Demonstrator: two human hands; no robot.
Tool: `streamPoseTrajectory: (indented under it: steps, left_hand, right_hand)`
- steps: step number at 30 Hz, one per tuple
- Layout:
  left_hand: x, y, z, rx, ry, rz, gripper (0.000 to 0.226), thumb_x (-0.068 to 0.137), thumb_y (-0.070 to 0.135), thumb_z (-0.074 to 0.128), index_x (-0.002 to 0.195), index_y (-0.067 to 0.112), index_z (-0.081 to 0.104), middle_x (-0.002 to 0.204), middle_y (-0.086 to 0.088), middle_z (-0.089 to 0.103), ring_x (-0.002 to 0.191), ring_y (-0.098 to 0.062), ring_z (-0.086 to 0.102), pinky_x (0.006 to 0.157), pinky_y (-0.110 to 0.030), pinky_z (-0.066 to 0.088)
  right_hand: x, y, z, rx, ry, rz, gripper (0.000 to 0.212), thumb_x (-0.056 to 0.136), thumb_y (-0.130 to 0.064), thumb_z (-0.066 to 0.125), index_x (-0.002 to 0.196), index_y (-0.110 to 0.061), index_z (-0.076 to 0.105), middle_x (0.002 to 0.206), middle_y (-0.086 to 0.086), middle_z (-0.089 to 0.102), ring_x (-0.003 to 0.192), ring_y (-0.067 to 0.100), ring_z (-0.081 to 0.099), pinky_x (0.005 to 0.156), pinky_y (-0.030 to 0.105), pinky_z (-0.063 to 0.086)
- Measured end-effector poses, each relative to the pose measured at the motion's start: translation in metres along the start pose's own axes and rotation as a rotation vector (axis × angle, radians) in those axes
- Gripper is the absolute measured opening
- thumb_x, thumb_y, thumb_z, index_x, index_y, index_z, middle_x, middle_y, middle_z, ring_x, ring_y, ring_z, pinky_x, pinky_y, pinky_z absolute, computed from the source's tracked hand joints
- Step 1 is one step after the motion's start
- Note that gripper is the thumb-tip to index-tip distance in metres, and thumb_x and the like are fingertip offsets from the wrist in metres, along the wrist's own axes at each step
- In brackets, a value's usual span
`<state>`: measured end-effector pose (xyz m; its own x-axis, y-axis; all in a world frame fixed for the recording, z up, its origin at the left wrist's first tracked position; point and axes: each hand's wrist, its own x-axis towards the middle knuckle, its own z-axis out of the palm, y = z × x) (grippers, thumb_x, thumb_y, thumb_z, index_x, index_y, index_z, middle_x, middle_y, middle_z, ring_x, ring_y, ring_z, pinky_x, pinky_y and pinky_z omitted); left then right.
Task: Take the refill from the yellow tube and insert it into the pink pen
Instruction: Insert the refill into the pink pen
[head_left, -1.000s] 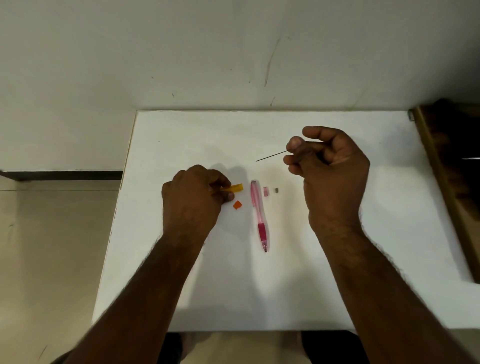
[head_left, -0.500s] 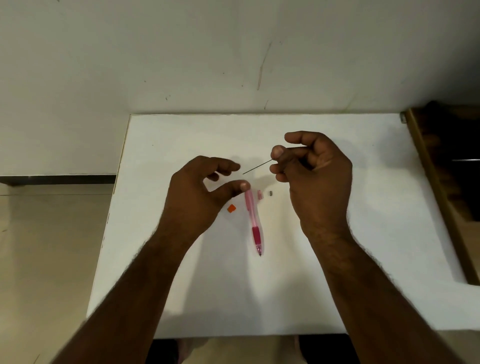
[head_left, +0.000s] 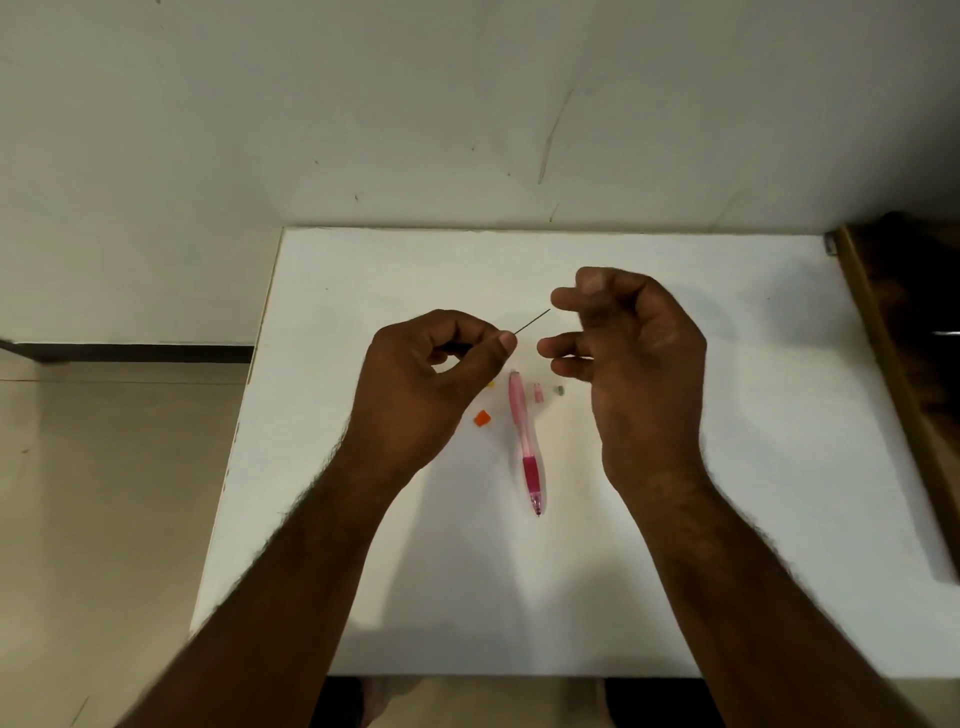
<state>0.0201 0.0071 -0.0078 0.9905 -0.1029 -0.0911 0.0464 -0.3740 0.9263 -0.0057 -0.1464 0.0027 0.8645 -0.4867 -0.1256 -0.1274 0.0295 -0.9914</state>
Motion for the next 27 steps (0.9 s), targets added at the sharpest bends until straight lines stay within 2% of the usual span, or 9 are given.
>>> streamPoseTrajectory:
  steps: [2, 4, 10, 13, 15, 16, 20, 23, 27]
  left_hand:
    - [0.000, 0.000, 0.000, -0.009, 0.023, 0.007, 0.012, 0.089, 0.031, 0.073, 0.083, 0.022, 0.076, 0.080, 0.012, 0.075, 0.080, -0.003, 0.069, 0.085, -0.027, 0.054]
    - [0.000, 0.000, 0.002, -0.005, 0.037, 0.024, 0.011, 0.089, 0.031, 0.073, 0.084, 0.021, 0.076, 0.080, 0.012, 0.075, 0.080, -0.003, 0.068, 0.085, -0.028, 0.054]
    - [0.001, -0.001, 0.005, 0.019, 0.001, 0.072, 0.012, 0.089, 0.030, 0.072, 0.086, 0.019, 0.077, 0.081, 0.012, 0.075, 0.082, -0.006, 0.070, 0.085, -0.029, 0.056]
    - [0.000, -0.001, 0.007, 0.031, 0.019, 0.052, 0.020, 0.088, 0.040, 0.072, 0.082, 0.021, 0.076, 0.076, 0.011, 0.073, 0.073, -0.005, 0.067, 0.072, -0.022, 0.053]
    - [-0.001, -0.003, 0.009, 0.127, 0.042, 0.008, 0.029, 0.084, 0.052, 0.071, 0.077, 0.023, 0.072, 0.070, 0.011, 0.069, 0.063, -0.003, 0.063, 0.060, -0.013, 0.045]
    - [-0.002, -0.004, 0.010, 0.220, 0.045, -0.021, 0.033, 0.081, 0.058, 0.071, 0.074, 0.025, 0.069, 0.067, 0.011, 0.068, 0.060, -0.004, 0.062, 0.056, -0.013, 0.044]
    - [-0.010, -0.004, 0.021, 0.644, -0.071, -0.126, 0.045, 0.079, 0.070, 0.062, 0.068, 0.027, 0.062, 0.064, 0.012, 0.061, 0.063, -0.009, 0.060, 0.057, -0.023, 0.040]
    - [-0.014, -0.003, 0.034, 0.807, -0.175, -0.183, 0.051, 0.078, 0.076, 0.058, 0.072, 0.026, 0.064, 0.067, 0.010, 0.060, 0.065, -0.010, 0.059, 0.060, -0.025, 0.043]
    - [-0.020, -0.008, 0.049, 0.909, -0.209, -0.226, 0.061, 0.072, 0.084, 0.055, 0.076, 0.024, 0.064, 0.066, 0.009, 0.058, 0.068, -0.013, 0.061, 0.064, -0.027, 0.049]
  right_hand:
    - [0.000, -0.001, 0.002, 0.081, -0.035, 0.152, 0.010, 0.096, -0.030, 0.068, 0.099, -0.021, 0.070, 0.097, 0.002, 0.078, 0.075, 0.023, 0.076, 0.067, 0.031, 0.060]
    - [-0.001, 0.003, 0.004, 0.044, -0.112, 0.201, 0.007, 0.095, -0.025, 0.068, 0.094, -0.018, 0.072, 0.094, 0.003, 0.078, 0.076, 0.025, 0.076, 0.068, 0.033, 0.060]
    - [-0.002, 0.011, 0.009, -0.109, -0.107, 0.105, 0.009, 0.095, -0.023, 0.070, 0.088, -0.019, 0.074, 0.083, -0.002, 0.077, 0.075, 0.019, 0.076, 0.072, 0.035, 0.065]
    - [-0.001, 0.008, 0.004, -0.078, -0.082, 0.080, 0.011, 0.094, -0.019, 0.070, 0.085, -0.021, 0.074, 0.079, -0.004, 0.077, 0.071, 0.017, 0.076, 0.066, 0.029, 0.062]
    - [0.001, 0.004, -0.001, -0.014, -0.019, 0.075, 0.013, 0.094, -0.017, 0.070, 0.083, -0.021, 0.073, 0.080, -0.002, 0.077, 0.068, 0.016, 0.074, 0.064, 0.027, 0.059]
    - [0.003, 0.002, -0.003, 0.021, 0.022, 0.076, 0.013, 0.094, -0.017, 0.070, 0.082, -0.020, 0.073, 0.080, -0.001, 0.077, 0.066, 0.016, 0.072, 0.063, 0.027, 0.058]
    - [0.010, -0.001, -0.013, 0.094, 0.154, 0.104, 0.011, 0.094, -0.018, 0.071, 0.083, -0.020, 0.073, 0.074, -0.003, 0.075, 0.061, 0.014, 0.068, 0.063, 0.029, 0.057]
    - [0.011, 0.000, -0.014, 0.077, 0.181, 0.110, 0.011, 0.094, -0.020, 0.071, 0.083, -0.019, 0.073, 0.072, -0.003, 0.074, 0.059, 0.013, 0.067, 0.061, 0.028, 0.057]
    - [0.010, 0.002, -0.015, 0.039, 0.172, 0.092, 0.011, 0.094, -0.020, 0.071, 0.084, -0.019, 0.073, 0.073, -0.004, 0.075, 0.057, 0.010, 0.067, 0.059, 0.026, 0.057]
